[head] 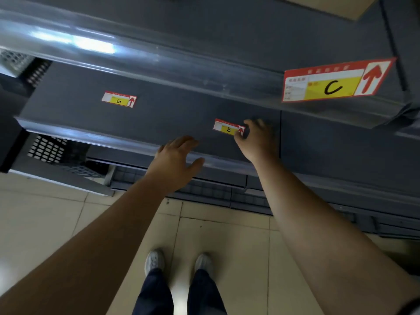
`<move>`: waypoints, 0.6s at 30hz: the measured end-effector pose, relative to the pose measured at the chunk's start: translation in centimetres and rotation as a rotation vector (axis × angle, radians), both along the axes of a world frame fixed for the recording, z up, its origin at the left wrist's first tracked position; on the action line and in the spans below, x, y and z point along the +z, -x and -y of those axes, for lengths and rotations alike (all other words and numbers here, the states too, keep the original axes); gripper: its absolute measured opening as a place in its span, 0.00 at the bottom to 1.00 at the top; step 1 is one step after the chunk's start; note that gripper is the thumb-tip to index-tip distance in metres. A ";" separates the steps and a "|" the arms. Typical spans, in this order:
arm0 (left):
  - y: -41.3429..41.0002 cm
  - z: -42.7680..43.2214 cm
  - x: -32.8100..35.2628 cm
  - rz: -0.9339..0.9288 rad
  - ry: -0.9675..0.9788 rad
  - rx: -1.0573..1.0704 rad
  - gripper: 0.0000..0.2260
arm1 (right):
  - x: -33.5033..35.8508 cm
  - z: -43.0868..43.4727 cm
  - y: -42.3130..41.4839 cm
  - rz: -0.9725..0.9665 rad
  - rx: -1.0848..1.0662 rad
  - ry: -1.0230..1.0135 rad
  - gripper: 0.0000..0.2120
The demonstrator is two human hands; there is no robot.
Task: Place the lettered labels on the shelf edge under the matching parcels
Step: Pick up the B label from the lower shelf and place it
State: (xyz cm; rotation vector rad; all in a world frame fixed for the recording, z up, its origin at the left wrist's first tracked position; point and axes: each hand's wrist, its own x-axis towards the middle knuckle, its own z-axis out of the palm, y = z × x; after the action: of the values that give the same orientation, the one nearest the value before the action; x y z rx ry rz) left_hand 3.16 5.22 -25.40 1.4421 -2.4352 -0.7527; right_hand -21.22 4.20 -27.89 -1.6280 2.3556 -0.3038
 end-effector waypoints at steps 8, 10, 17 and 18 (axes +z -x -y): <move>-0.8 0.5 -0.1 -0.018 -0.014 -0.010 0.22 | 0.5 0.6 -0.6 0.017 -0.084 0.000 0.08; -1.3 0.5 0.3 -0.027 -0.005 -0.015 0.22 | 0.9 0.2 -0.8 0.115 -0.132 0.026 0.03; -3.5 -0.4 3.6 -0.061 0.034 -0.050 0.23 | 4.7 -3.6 -3.5 0.420 -0.091 0.120 0.03; -4.0 -0.7 4.4 -0.070 0.039 -0.053 0.23 | 5.4 -4.4 -4.1 0.438 -0.085 0.138 0.04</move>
State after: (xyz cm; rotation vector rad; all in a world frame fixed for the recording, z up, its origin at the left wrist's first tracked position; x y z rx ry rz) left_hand 7.19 5.94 -21.03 1.3192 -2.4305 -0.7488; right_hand -17.16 8.60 -22.51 -1.3471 2.1043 -0.7699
